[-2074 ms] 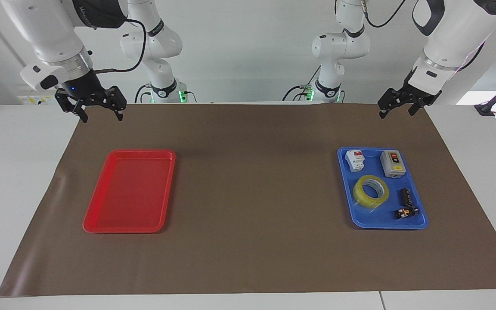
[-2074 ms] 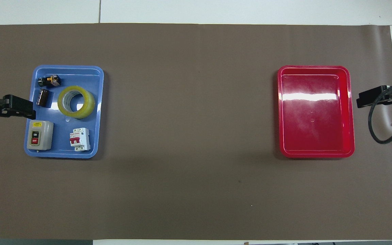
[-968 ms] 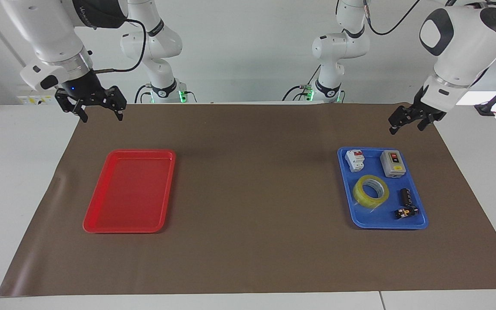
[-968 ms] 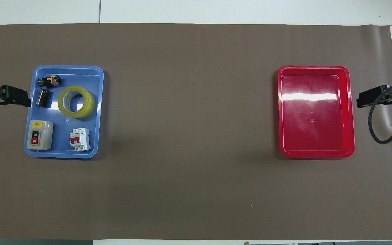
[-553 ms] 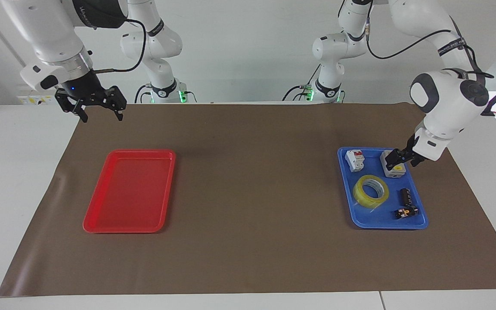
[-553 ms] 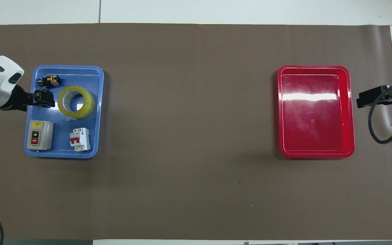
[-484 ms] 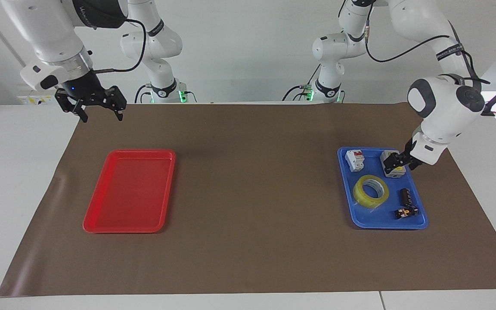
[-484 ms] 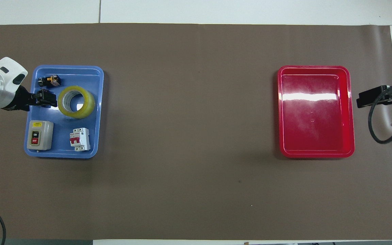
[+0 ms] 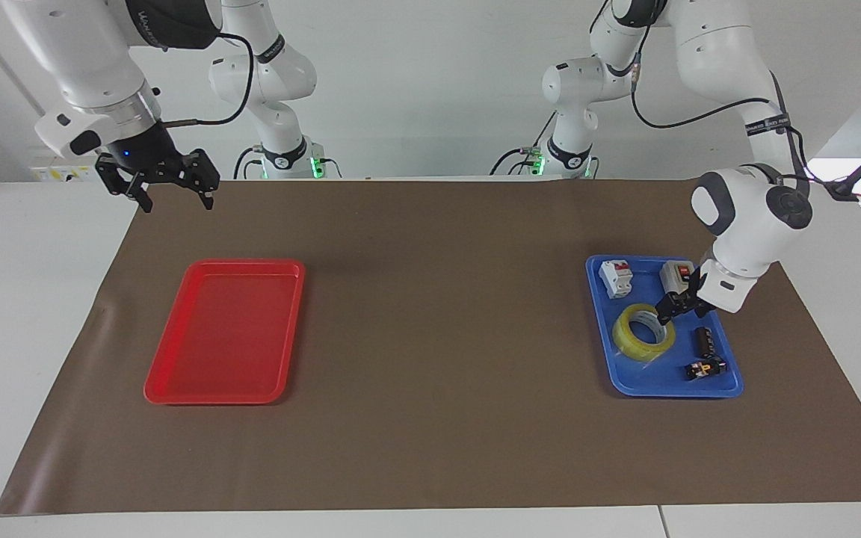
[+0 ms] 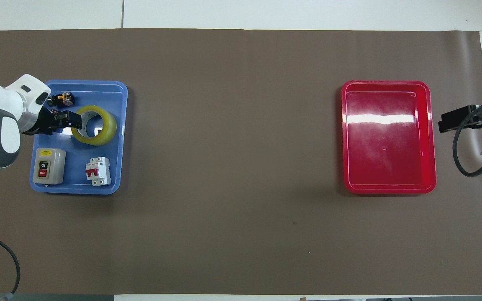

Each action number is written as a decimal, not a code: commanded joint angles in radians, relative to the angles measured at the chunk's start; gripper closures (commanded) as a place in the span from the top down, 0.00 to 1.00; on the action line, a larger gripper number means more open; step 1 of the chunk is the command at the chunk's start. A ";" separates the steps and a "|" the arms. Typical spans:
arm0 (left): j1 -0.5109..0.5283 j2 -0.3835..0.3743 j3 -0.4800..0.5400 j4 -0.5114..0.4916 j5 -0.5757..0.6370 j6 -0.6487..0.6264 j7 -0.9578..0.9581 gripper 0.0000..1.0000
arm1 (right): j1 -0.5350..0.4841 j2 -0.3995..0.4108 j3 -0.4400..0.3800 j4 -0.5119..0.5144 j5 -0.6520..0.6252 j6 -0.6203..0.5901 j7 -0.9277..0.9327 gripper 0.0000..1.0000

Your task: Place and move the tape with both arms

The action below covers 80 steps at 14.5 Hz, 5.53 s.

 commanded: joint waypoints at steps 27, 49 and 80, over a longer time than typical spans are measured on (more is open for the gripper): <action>-0.678 0.213 0.001 0.399 -0.027 -0.188 -0.928 0.00 | -0.010 -0.027 0.002 -0.040 0.016 0.016 -0.021 1.00; -0.194 -0.192 0.027 0.351 0.011 -0.717 -0.243 1.00 | 0.447 0.398 0.012 0.028 -0.045 0.428 0.453 1.00; -0.066 -0.375 -0.036 0.226 -0.004 -0.735 -0.089 1.00 | 0.397 0.413 0.029 -0.025 -0.081 0.504 0.218 0.00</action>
